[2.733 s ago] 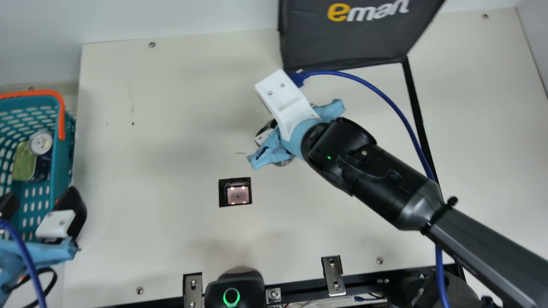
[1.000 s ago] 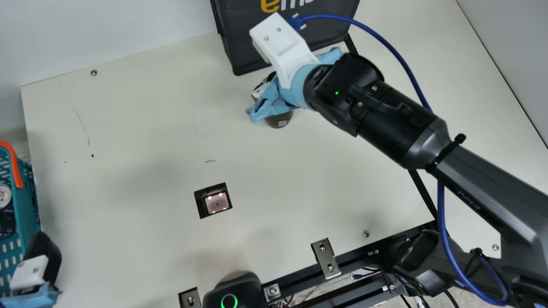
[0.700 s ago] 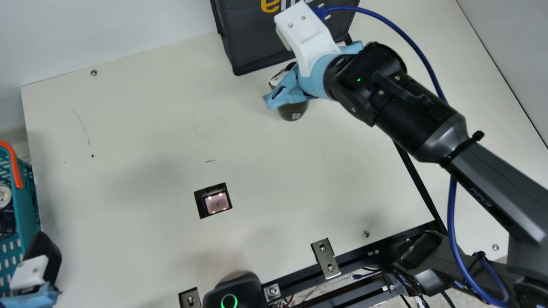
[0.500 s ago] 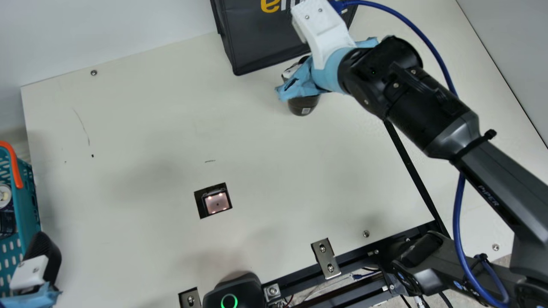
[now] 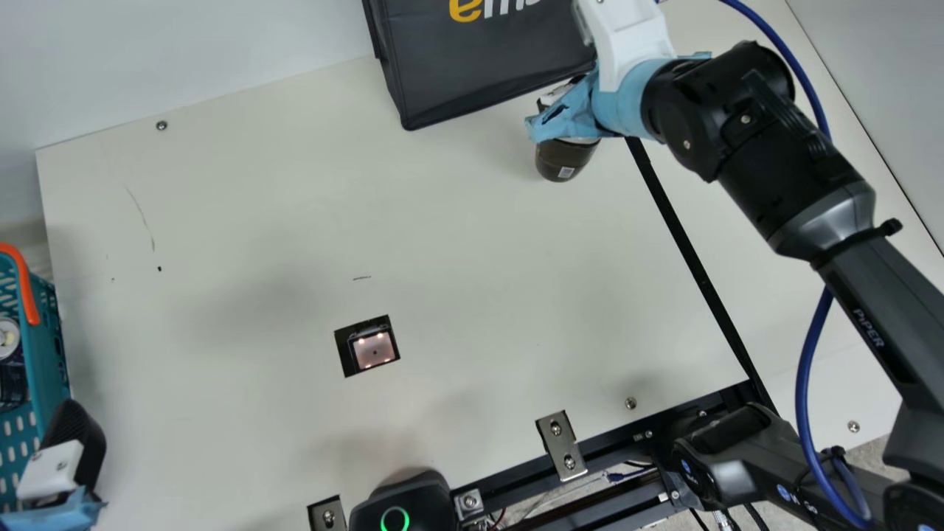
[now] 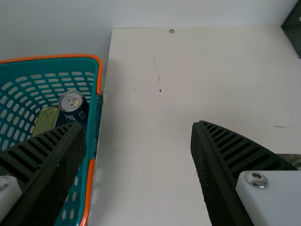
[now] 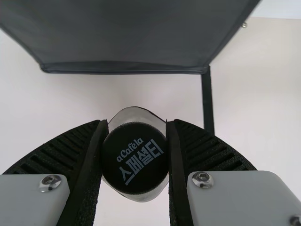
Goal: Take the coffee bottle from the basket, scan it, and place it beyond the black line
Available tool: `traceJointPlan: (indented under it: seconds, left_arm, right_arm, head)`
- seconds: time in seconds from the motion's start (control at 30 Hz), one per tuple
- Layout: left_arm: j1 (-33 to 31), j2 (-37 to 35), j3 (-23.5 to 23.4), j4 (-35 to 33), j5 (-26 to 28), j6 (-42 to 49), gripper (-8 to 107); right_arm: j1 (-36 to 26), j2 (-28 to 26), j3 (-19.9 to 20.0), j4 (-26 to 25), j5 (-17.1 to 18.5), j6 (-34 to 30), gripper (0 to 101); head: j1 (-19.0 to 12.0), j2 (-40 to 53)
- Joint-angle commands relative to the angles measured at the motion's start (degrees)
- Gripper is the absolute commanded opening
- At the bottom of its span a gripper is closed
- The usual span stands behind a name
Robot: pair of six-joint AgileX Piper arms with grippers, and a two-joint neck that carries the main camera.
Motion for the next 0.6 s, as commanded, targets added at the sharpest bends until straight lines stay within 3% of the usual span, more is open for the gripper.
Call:
traceJointPlan:
  seconds: [0.0, 0.57]
  left_arm:
    - [0.0, 0.0, 0.0, 0.0, 0.0, 0.0, 90]
    - [0.0, 0.0, 0.0, 0.0, 0.0, 0.0, 90]
  right_arm:
    - [-1.4, 0.0, 0.0, 0.5, -0.3, -0.5, 0]
    - [-12.5, 0.7, -0.4, 4.4, -0.7, -5.0, 0]
  head:
    - [-1.5, -0.1]
    - [-1.5, -0.1]
